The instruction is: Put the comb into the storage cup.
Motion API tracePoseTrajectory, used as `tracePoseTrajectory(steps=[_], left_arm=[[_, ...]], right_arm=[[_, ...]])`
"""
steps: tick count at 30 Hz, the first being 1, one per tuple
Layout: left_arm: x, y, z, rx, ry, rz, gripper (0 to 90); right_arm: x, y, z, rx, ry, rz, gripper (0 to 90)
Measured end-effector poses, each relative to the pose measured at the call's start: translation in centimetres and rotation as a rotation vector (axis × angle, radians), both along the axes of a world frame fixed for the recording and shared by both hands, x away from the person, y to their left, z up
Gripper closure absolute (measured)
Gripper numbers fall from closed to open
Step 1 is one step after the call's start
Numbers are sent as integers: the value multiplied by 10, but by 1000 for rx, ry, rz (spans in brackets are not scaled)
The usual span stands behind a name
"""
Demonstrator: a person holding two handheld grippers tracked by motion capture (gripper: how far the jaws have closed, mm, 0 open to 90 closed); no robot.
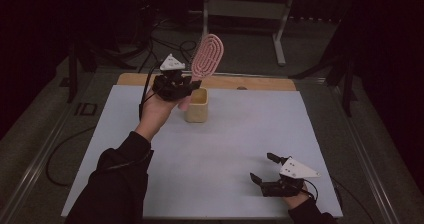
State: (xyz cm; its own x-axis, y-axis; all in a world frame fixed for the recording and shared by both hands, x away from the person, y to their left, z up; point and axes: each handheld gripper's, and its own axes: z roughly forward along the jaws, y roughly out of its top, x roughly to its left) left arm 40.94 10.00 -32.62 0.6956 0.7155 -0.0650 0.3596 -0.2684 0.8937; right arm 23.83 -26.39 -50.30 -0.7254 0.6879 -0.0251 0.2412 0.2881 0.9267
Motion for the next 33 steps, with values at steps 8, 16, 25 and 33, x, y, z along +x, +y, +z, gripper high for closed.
tracePoseTrajectory(steps=[8,16,25,33], left_arm=[[12,-3,2,-56,-34,20,702],[25,-5,-2,-111,-82,26,702],[41,-1,-13,-163,-110,39,702],[50,1,-31,-186,-135,54,702]], right_arm=[[0,0,0,2,1,1,90],[0,0,0,2,1,5,90],[0,0,0,11,2,8,90],[0,-1,0,10,4,10,90]])
